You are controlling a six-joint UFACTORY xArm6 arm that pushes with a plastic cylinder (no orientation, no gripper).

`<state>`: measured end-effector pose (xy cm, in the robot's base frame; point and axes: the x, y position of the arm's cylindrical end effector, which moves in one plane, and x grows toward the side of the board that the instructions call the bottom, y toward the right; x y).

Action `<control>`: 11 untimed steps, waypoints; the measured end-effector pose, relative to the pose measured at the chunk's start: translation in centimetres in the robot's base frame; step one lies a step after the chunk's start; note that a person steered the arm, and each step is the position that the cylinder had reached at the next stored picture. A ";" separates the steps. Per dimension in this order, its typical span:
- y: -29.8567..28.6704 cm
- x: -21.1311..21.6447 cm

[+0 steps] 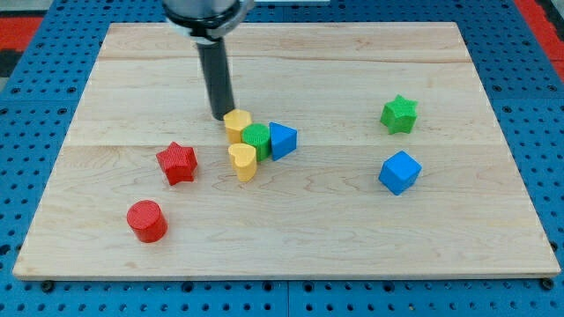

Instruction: Place the yellow heart to the bottom of the blue triangle

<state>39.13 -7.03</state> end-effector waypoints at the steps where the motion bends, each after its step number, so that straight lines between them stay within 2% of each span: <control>1: 2.3 0.0; 3: 3.6 -0.9; 4: -2.5 -1.5; 5: -4.1 2.2; 7: -3.2 9.1; 9: -0.9 9.6; 10: 2.2 12.1; 11: 5.6 12.2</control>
